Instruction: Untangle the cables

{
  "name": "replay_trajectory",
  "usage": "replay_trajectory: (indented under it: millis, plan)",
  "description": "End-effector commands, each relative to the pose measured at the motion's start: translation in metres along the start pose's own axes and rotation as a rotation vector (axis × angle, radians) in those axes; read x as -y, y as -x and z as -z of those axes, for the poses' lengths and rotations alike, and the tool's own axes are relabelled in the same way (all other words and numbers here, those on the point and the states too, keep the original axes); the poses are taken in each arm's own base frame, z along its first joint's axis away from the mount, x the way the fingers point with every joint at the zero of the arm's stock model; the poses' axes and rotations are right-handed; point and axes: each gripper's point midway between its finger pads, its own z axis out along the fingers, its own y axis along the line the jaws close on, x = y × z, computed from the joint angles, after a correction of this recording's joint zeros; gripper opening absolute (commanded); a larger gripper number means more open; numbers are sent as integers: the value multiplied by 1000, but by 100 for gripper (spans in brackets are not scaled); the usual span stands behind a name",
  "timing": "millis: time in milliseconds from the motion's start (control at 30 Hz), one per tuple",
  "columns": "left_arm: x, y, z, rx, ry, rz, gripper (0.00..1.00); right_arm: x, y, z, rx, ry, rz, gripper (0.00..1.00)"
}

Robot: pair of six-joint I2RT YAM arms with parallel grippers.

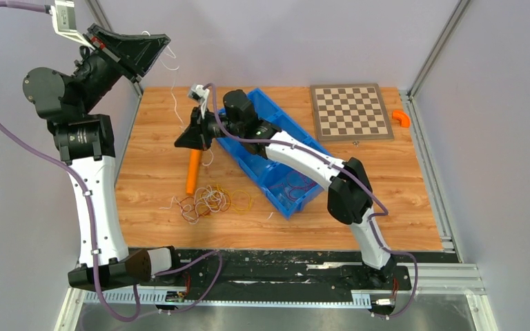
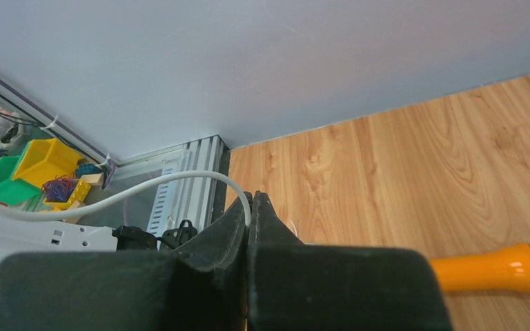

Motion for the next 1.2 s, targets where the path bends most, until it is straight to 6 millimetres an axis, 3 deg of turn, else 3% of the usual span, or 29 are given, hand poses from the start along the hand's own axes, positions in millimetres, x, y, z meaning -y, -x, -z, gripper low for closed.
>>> replay_trajectory:
  millis: [0,67,167,267,367,433,467,500,533,567,600,633,700,800,867,1033,1167]
  plan:
    - [-32,-24,12,-53,129,-10,0,-7,73,50,130,-51,107,0]
    - [-48,-52,19,-115,146,25,0,7,80,72,139,-103,99,0]
    - [-45,-97,25,-187,72,121,0,28,77,105,127,-160,74,0]
    - [-47,-145,20,-272,19,181,0,52,56,135,84,-185,-39,0]
    - [-32,-179,2,-336,-59,177,0,80,30,170,48,-221,-141,0]
    - [-32,-199,-11,-361,-77,191,0,95,9,186,18,-234,-201,0]
    - [-41,-211,-18,-373,-61,212,0,103,-3,193,3,-242,-229,0]
    - [-35,-217,-26,-377,-86,220,0,110,-14,198,-12,-249,-252,0]
    - [-45,-231,-34,-394,-71,247,0,118,-25,202,-26,-263,-266,0]
    - [-40,-239,-42,-406,-87,262,0,126,-36,205,-42,-272,-262,0]
    - [-52,-255,-50,-425,-61,286,0,131,-44,207,-59,-279,-263,1]
    - [-50,-263,-56,-438,-67,294,0,136,-54,209,-81,-288,-272,2]
    - [-61,-290,-64,-475,-41,320,0,145,-68,211,-112,-297,-279,10]
    - [-75,-334,-65,-557,-7,344,0,155,-81,216,-142,-324,-286,51]
    - [-88,-356,-61,-599,36,345,0,158,-79,228,-149,-366,-282,67]
    - [-112,-394,-56,-647,109,369,0,146,-71,268,-154,-431,-277,82]
    - [-111,-416,-62,-700,85,341,0,135,-64,289,-166,-467,-255,87]
